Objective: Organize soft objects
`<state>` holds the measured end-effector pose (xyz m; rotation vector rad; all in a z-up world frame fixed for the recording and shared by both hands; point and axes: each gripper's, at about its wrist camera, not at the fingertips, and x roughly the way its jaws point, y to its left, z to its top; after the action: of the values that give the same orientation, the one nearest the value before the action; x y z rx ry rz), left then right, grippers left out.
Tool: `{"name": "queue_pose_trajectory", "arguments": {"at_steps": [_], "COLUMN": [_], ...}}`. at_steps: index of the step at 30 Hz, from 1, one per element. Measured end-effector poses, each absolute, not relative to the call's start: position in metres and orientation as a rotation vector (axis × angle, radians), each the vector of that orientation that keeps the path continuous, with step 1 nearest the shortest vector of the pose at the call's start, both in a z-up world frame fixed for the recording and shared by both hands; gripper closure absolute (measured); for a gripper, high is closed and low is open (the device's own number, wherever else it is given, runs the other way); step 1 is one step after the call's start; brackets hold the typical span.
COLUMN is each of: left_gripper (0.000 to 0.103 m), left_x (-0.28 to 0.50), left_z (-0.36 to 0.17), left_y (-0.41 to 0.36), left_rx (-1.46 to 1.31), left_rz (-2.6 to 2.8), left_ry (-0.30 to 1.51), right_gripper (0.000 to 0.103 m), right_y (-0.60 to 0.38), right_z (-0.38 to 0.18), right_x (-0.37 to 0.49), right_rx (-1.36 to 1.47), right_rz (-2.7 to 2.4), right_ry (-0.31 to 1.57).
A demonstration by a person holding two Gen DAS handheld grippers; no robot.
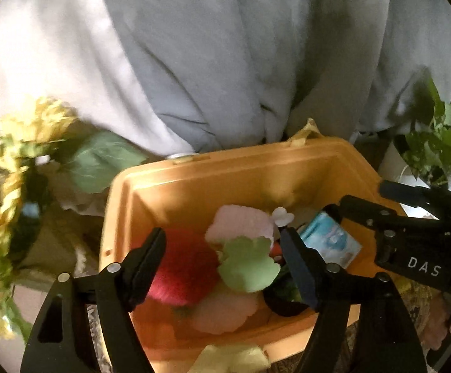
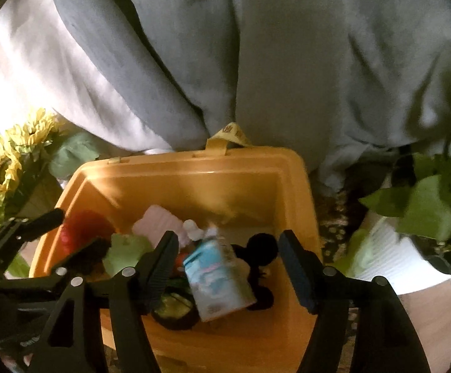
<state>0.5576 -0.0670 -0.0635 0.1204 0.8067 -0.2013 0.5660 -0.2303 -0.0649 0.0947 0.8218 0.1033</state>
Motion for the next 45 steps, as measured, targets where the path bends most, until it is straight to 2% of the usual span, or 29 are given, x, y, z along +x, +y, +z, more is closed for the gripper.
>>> {"name": "queue_pose_trajectory", "arguments": {"at_steps": [10, 16, 28, 45], "left_gripper": [0.013, 0.0, 0.0, 0.0], "left_x": [0.492, 0.438, 0.344, 0.211], "left_z": [-0.022, 0.004, 0.03, 0.048], "left_y": [-0.041, -0.025, -0.007, 0.006], "left_rx": [0.069, 0.042, 0.094, 0.091], "left_rz": [-0.101, -0.071, -0.079, -0.138], "left_ry": [0.703, 0.634, 0.518, 0.404], "right_gripper": [0.035, 0.021, 0.019, 0.019], "right_y": [-0.223, -0.211, -0.185, -0.156], "right_z": [-0.028, -0.003, 0.029, 0.037], "right_x": [0.509, 0.453, 0.34, 0.2], "right_rx": [0.056, 0.044, 0.039, 0.045], "right_rz": [0.035, 0.01, -0.088, -0.141], "right_ry": [0.713, 0.647, 0.513, 0.407]}}
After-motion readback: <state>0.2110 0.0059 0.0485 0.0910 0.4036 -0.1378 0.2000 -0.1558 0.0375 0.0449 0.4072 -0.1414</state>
